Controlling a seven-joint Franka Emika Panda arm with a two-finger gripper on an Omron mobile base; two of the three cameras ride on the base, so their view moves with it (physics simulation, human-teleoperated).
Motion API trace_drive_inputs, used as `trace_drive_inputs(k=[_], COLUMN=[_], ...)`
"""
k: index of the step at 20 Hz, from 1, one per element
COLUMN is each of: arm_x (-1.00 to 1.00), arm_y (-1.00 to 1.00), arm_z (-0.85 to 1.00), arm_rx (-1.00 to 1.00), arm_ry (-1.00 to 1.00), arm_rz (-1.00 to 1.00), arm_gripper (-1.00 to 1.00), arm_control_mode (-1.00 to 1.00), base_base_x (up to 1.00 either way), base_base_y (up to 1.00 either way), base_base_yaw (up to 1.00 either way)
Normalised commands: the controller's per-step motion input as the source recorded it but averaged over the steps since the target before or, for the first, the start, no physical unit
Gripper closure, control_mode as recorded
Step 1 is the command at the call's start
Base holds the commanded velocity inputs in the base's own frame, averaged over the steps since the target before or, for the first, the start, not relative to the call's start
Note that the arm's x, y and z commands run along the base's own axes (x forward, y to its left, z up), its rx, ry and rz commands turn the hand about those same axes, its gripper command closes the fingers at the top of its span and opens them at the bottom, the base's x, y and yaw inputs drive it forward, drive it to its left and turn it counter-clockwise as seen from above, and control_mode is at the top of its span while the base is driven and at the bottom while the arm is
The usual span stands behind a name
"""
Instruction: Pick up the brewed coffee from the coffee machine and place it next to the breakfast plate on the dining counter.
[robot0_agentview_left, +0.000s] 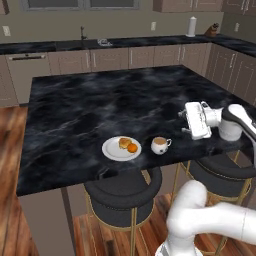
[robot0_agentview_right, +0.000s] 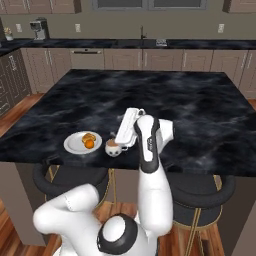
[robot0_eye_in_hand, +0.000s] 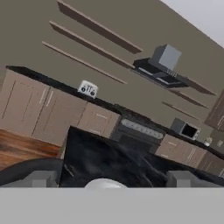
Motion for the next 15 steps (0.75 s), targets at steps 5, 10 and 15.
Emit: trace_drive_inputs(k=[5, 10, 15], arm_x=[-0.64, -0.58, -0.48], arm_y=[0.59, 0.90, 0.96], arm_z=[0.80, 0.47, 0.46], arm_rx=[-0.20, -0.33, -0.35], arm_ry=[-0.19, -0.13, -0.12], arm_rz=[-0.03, 0.00, 0.00], arm_gripper=[-1.00, -1.00, -1.00], arm_control_mode=[-1.00, -1.00, -1.00], base_base_x=[0.00, 0.00, 0.00], base_base_y=[0.00, 0.00, 0.00], base_base_yaw=[0.00, 0.00, 0.00])
